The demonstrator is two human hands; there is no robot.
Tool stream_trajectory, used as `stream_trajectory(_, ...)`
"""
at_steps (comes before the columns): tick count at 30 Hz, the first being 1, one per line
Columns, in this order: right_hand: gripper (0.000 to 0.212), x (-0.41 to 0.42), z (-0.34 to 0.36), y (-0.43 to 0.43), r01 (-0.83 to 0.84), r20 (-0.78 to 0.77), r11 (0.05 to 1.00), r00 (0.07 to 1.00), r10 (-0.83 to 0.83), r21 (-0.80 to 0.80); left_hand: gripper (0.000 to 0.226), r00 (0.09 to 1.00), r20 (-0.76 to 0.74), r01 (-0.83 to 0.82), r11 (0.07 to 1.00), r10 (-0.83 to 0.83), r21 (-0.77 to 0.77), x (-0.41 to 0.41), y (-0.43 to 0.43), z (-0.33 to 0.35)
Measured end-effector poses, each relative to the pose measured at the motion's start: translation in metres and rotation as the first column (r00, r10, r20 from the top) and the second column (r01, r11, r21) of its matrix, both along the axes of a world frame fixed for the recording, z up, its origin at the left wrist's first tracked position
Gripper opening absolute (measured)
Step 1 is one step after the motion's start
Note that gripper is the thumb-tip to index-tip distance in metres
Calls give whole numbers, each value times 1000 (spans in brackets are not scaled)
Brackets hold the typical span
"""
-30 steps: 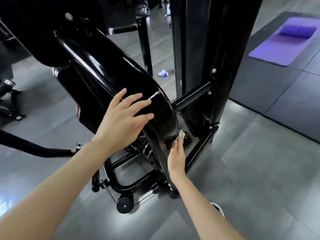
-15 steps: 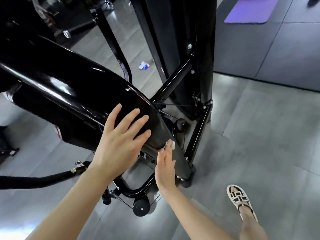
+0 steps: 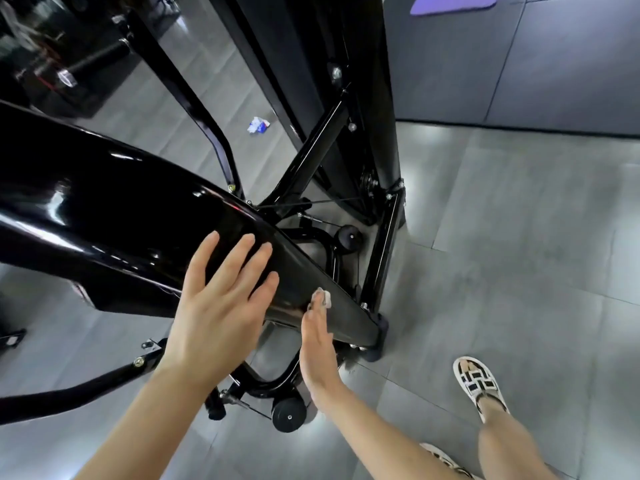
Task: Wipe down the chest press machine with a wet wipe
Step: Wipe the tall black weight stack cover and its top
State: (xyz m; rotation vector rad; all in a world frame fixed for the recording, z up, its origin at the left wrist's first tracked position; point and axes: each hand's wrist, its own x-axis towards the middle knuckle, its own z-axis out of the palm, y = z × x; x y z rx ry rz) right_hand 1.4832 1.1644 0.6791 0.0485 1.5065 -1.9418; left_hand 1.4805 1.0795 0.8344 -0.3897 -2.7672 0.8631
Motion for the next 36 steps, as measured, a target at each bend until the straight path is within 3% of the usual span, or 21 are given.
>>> stream_trajectory(2, 50, 2, 7, -5, 12, -199, 1000, 980, -12, 1, 28, 1000, 5, -9, 1000, 9, -19, 0, 4, -10)
stream_trajectory(4, 51, -8, -10, -7, 46, -265, 998, 964, -31, 52, 32, 1000, 13, -16, 999, 16, -48, 1, 7, -20)
stream_trajectory(9, 42, -25, -60, -2, 46, 43, 987, 998, -54, 154, 26, 1000, -3, -21, 995, 21, -95, 2, 9, -39)
stream_trajectory(13, 46, -17, -27, -6, 60, -300, 995, 953, -35, 76, 24, 999, -54, -14, 996, 9, -94, 0, 5, -51)
stream_trajectory(15, 46, -31, -23, -10, 69, -394, 997, 918, -50, 34, 22, 997, -83, -16, 995, 8, -96, -2, 5, -54)
stream_trajectory(17, 43, -49, -44, -11, 92, -344, 995, 936, -77, 28, 20, 995, -102, -12, 994, 0, -111, -4, 6, -54)
stream_trajectory(22, 50, -56, -98, 2, 34, -29, 992, 999, -31, 122, 21, 988, -154, -22, 994, 6, -104, -7, 11, -53)
stream_trajectory(26, 53, -41, -95, 9, -57, 274, 994, 961, 31, 89, 22, 987, -157, -54, 990, 33, -130, -6, 15, -57)
stream_trajectory(28, 54, -30, -103, 19, -66, 326, 998, 943, 62, 1, 22, 990, -126, -86, 985, 67, -152, -8, 18, -60)
stream_trajectory(32, 57, -22, -92, 35, -306, 481, 948, 820, 310, -91, 26, 987, -45, -160, 971, 154, -178, -16, 29, -65)
stream_trajectory(35, 50, -26, -86, 60, -277, 457, 952, 835, 305, -129, 30, 972, 36, -221, 957, 232, -189, -26, 38, -66)
stream_trajectory(36, 48, -34, -85, 69, -273, 385, 961, 882, 272, -54, 31, 965, 64, -238, 953, 254, -188, -30, 40, -66)
